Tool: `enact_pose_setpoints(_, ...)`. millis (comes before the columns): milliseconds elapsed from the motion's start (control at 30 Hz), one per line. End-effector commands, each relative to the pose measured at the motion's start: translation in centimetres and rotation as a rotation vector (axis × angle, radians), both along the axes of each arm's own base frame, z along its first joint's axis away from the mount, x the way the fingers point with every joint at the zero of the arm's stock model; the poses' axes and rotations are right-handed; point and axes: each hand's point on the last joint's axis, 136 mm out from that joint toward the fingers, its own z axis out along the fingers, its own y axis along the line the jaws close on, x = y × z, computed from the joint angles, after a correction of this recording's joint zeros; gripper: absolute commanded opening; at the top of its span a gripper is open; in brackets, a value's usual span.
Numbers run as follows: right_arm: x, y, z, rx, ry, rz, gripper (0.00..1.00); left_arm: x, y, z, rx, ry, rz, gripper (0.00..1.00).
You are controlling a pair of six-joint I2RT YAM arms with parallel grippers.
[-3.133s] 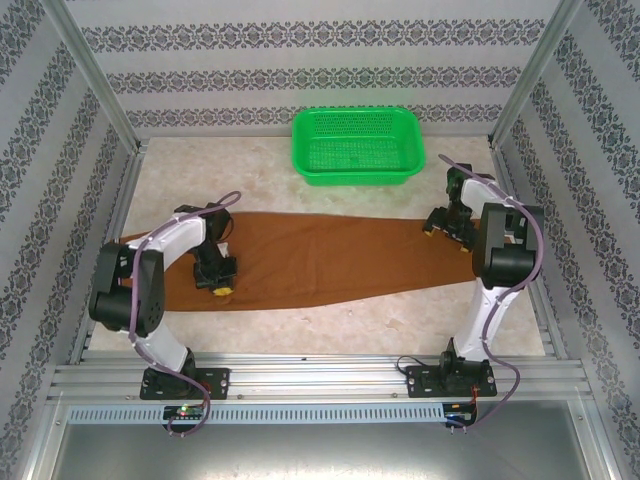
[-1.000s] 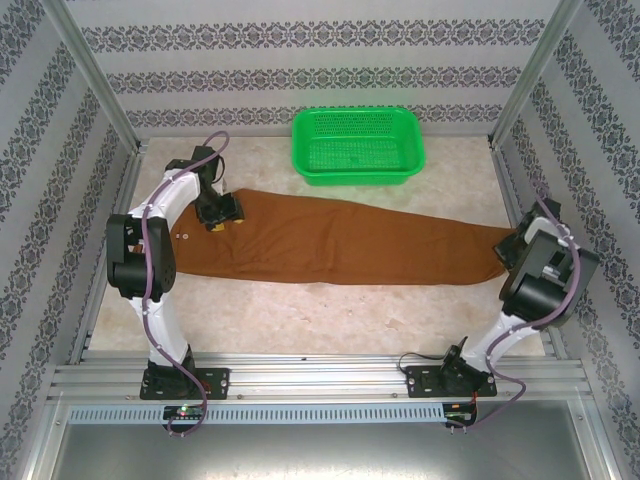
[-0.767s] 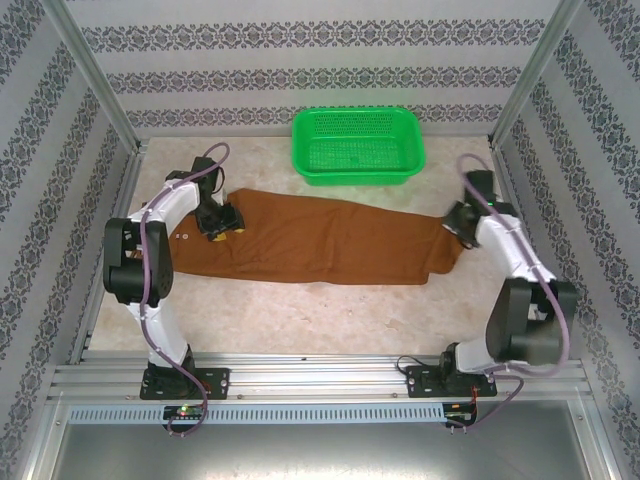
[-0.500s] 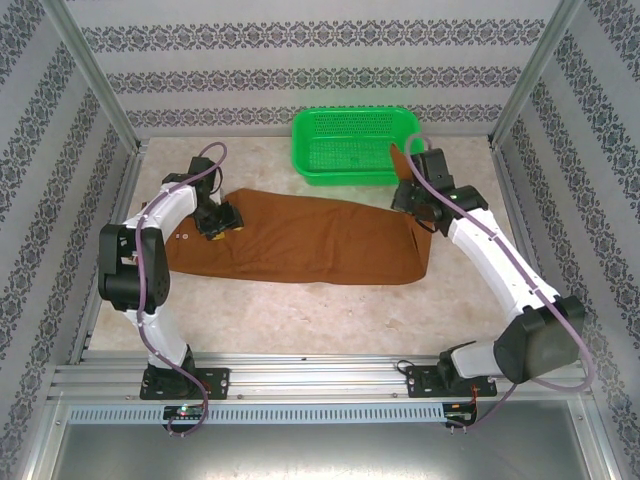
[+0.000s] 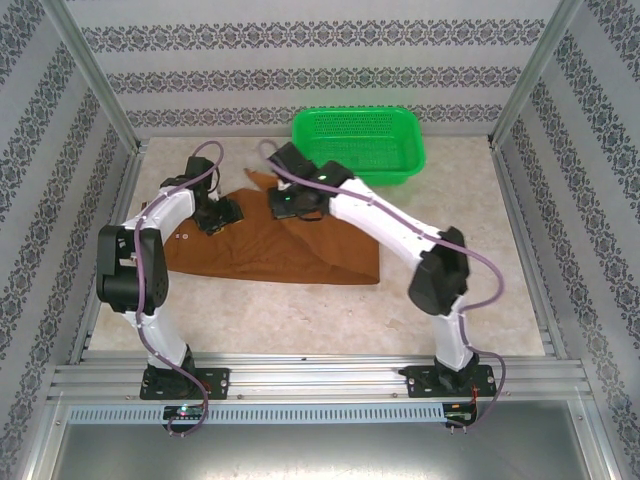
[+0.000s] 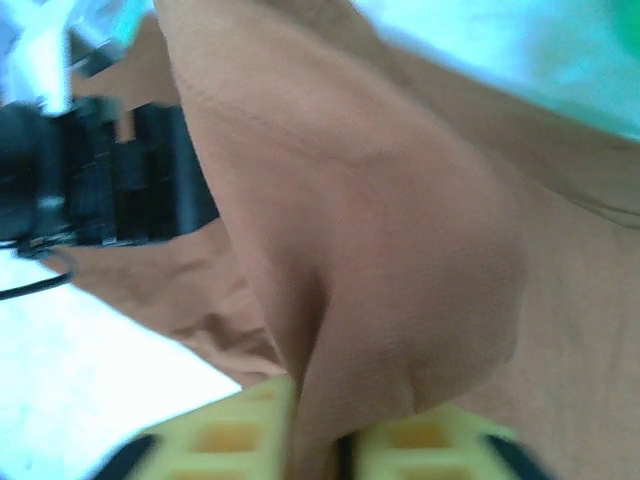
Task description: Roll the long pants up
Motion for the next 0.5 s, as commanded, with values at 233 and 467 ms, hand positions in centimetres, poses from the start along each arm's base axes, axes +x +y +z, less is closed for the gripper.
enact_pose_setpoints(233,-0.9,-2.1,-1.5,-0.008,0.109,-0.019,0.98,-0.3,1.1,0.1,-0.156,-0.062,0.042,0.55)
enact_pose_setpoints(467,-0.6,-7.3,-5.4,-0.036,0.166,-0.131,0.98,-0.2,-1.1,-0.7,-0.224,-0.079,-0.023,0.57)
